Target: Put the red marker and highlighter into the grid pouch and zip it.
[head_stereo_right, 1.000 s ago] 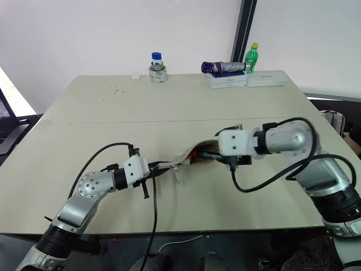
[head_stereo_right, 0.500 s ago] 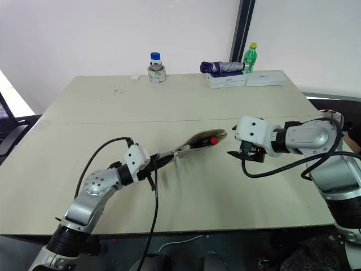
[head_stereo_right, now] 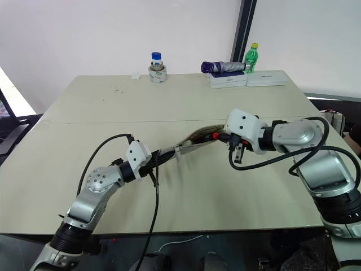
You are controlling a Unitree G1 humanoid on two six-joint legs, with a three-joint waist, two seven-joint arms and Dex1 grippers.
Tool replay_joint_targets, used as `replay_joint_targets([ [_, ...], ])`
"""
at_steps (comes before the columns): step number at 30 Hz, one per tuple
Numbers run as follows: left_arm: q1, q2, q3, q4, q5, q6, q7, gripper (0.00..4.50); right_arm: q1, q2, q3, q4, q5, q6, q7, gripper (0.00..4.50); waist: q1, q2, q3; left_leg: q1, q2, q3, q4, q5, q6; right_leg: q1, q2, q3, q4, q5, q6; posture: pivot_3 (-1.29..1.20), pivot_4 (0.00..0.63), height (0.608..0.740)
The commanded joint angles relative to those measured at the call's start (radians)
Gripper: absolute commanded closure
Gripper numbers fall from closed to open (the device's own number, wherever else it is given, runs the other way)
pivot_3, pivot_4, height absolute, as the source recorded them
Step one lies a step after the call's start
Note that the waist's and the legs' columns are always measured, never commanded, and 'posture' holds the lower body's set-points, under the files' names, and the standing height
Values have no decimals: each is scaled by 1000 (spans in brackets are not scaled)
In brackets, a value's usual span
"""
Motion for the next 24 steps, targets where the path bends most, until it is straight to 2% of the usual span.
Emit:
replay_joint_targets([
  [1,-6,-3,9,-50,-14,-12,2,4500,-22,-5,7,-10,-19,-40,-12,4459,0,0,0,0,0,0,0,0,0,0,0,0,0,0,0,0,150,740],
  [11,-2,-3,6,-54,-13,-13,2,4500,-29,19,21,-58,12,-38,-3,4459,0,0,0,0,0,0,0,0,0,0,0,0,0,0,0,0,150,740],
  [17,12,6,4,-64,-8,-15,-2,4500,-54,-36,-19,8,-23,-48,-27,4459,0,0,0,0,0,0,0,0,0,0,0,0,0,0,0,0,150,740],
  [24,12,3,1,-66,-7,-14,1,4500,-15,-28,11,59,-44,-85,-34,4459,-1,0,0,0,0,0,-1,0,0,0,0,0,0,0,0,0,150,740],
])
